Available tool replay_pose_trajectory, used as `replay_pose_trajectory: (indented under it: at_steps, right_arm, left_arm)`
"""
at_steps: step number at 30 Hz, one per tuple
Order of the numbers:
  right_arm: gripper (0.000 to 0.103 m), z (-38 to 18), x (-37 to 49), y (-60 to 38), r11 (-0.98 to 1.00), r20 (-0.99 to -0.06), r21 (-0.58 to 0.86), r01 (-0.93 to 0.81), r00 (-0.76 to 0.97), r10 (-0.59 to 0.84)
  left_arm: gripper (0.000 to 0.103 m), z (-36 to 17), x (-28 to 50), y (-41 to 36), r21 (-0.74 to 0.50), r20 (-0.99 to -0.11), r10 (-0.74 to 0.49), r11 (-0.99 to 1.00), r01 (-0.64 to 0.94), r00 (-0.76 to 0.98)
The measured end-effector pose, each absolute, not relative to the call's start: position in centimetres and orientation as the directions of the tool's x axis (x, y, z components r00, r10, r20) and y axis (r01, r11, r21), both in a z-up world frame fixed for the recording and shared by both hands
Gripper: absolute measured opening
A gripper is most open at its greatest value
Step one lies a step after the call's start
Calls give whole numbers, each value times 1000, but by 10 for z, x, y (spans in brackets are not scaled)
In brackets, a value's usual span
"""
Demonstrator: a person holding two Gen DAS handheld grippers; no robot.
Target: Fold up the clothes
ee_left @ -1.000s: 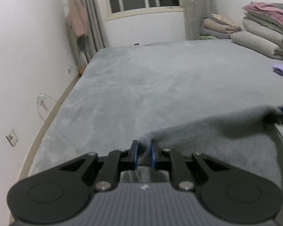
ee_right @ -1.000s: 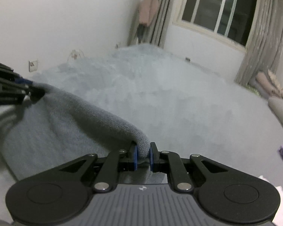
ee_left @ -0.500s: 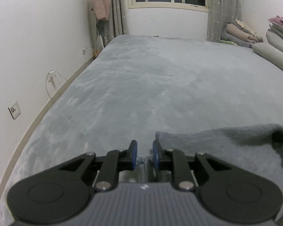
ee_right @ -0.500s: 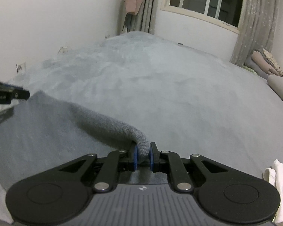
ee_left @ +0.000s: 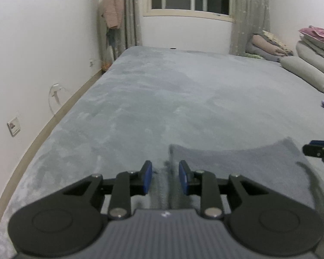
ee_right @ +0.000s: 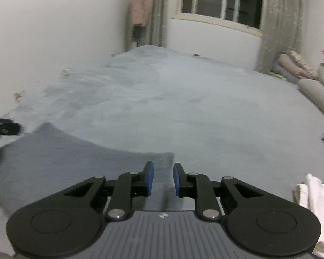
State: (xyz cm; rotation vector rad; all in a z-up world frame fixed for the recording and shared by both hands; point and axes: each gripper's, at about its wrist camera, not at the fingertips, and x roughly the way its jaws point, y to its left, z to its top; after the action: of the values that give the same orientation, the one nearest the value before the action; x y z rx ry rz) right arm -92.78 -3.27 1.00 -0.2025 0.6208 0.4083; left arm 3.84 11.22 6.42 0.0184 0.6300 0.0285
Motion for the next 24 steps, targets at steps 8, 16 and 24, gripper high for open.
replay_pose_trajectory:
  at_steps: [8,16,24]
  right_arm:
    - [31,5,-955,-24,815,-654,1,-580,616,439]
    - [38,-16,-946,-17,834,-656,-17,-551,636,407]
    - [38,-11,-945,-16,854,-646,0,-520,652,396]
  left_arm:
    - [25,55,20,70,60,-593,-27,995,78,805]
    - [27,25,35,73,120,-653,50,992,38,756]
    - [28,32,33,83,74,-631,46,997,1,774]
